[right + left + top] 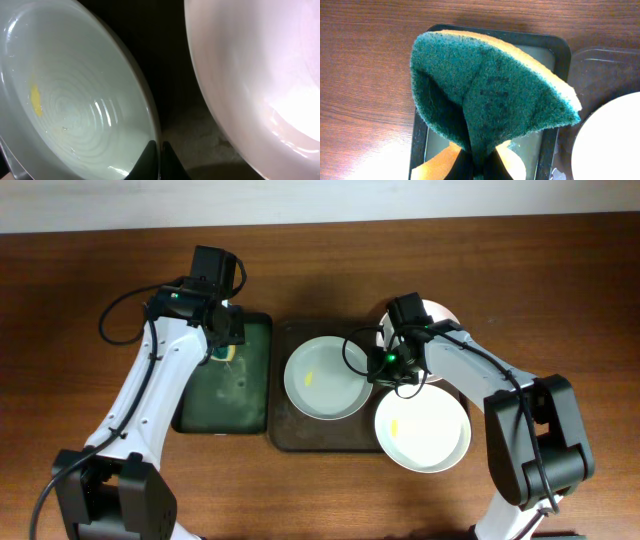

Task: Clean dirty plates on tray and stack at the side
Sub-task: 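Move the held sponge toward the white plate with the left gripper, then scrub the white plate surface with the sponge in the left gripper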

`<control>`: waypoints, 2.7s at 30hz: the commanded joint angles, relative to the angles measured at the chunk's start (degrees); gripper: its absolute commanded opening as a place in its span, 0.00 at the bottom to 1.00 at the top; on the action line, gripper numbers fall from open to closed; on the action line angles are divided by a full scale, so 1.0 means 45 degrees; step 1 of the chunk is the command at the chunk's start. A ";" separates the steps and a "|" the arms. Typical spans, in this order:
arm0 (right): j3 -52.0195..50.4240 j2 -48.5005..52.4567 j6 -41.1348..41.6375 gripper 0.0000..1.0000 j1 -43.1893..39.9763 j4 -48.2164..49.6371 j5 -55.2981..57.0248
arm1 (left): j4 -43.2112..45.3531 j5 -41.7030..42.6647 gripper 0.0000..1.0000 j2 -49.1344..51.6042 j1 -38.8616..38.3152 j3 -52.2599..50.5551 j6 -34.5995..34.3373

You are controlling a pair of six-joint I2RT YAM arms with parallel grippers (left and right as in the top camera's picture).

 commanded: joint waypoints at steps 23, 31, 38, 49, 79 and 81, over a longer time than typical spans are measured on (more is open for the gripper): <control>-0.0058 0.0151 -0.0117 0.04 0.0345 -0.0019 0.0345 | -0.0010 -0.0029 0.00 0.0471 0.0005 0.0155 -0.0126; -0.0058 0.0151 -0.0117 0.04 0.0345 -0.0058 0.0505 | -0.0233 0.0068 0.00 0.0976 0.0005 0.0282 -0.0121; -0.0058 0.0151 -0.0117 0.04 0.0345 -0.0063 0.0481 | -0.2637 0.0563 0.00 0.2093 0.0005 0.2696 -0.0107; -0.0058 0.0151 -0.0121 0.04 0.0340 -0.0340 0.0151 | -0.2905 0.4410 0.00 0.3609 -0.0724 0.3682 0.0306; -0.0058 0.0151 -0.0121 0.04 0.0340 -0.0291 0.0029 | 0.0554 0.3337 0.00 0.6086 -0.3555 0.0733 -0.1224; -0.0058 0.0151 -0.0117 0.04 0.0340 -0.0287 0.0029 | 0.0792 0.4231 0.00 0.6086 -0.3599 0.0248 -0.1185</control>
